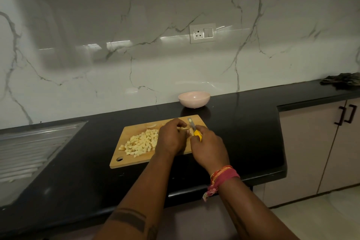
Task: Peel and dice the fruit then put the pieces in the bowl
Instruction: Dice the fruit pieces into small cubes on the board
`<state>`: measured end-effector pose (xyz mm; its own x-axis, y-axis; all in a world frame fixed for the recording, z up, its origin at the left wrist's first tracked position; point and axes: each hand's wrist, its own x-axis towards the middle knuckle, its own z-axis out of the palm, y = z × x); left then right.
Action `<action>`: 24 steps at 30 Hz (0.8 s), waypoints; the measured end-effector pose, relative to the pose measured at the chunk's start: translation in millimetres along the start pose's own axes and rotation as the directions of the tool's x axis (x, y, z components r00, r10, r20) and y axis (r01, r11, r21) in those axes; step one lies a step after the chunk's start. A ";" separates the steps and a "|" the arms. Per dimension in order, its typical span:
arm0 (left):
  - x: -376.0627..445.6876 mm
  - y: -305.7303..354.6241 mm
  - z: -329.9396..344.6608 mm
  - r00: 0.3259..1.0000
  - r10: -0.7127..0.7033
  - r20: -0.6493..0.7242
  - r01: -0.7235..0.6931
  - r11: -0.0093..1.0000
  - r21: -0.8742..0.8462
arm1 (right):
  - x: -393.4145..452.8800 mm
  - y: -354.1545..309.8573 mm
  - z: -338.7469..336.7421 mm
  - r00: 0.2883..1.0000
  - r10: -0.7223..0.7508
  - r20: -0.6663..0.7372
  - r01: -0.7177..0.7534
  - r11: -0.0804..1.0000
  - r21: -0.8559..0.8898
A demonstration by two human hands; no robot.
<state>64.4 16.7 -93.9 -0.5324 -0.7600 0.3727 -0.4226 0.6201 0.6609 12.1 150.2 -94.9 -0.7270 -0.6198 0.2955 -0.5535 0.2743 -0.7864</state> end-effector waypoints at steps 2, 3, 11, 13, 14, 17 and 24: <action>-1.9 -6.9 -5.3 0.999 -0.038 0.000 0.038 0.998 0.052 | -2.6 -1.3 1.9 0.998 -0.049 0.031 0.052 0.995 -0.087; -2.9 -11.1 -8.9 0.999 -0.044 0.016 0.042 0.995 0.088 | -3.8 -1.7 3.1 0.996 -0.069 0.056 0.077 0.986 -0.145; -5.4 -22.8 -16.7 0.997 0.041 0.072 -0.051 0.986 0.156 | -7.3 -5.3 6.3 0.986 -0.102 0.133 0.137 0.946 -0.295; -5.8 -23.6 -15.7 0.994 0.065 0.082 -0.079 0.981 0.178 | -8.4 -5.5 6.2 0.983 -0.113 0.142 0.153 0.937 -0.314; -5.9 -23.9 -15.5 0.995 0.060 0.082 -0.074 0.981 0.178 | -8.6 -5.7 7.3 0.981 -0.128 0.148 0.170 0.930 -0.325; -6.1 -22.1 -15.4 0.997 0.034 0.063 -0.043 0.987 0.157 | -6.9 -7.7 9.7 0.975 -0.150 0.166 0.200 0.917 -0.346; -5.9 -15.9 -16.5 0.999 -0.002 0.054 -0.008 0.982 0.188 | -8.3 -16.1 12.3 0.960 -0.183 0.213 0.261 0.860 -0.438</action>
<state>86.4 8.1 -95.8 -0.5706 -0.7496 0.3354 -0.5483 0.6518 0.5239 32.0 141.9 -91.3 -0.5103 -0.8015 0.3118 -0.8437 0.3963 -0.3621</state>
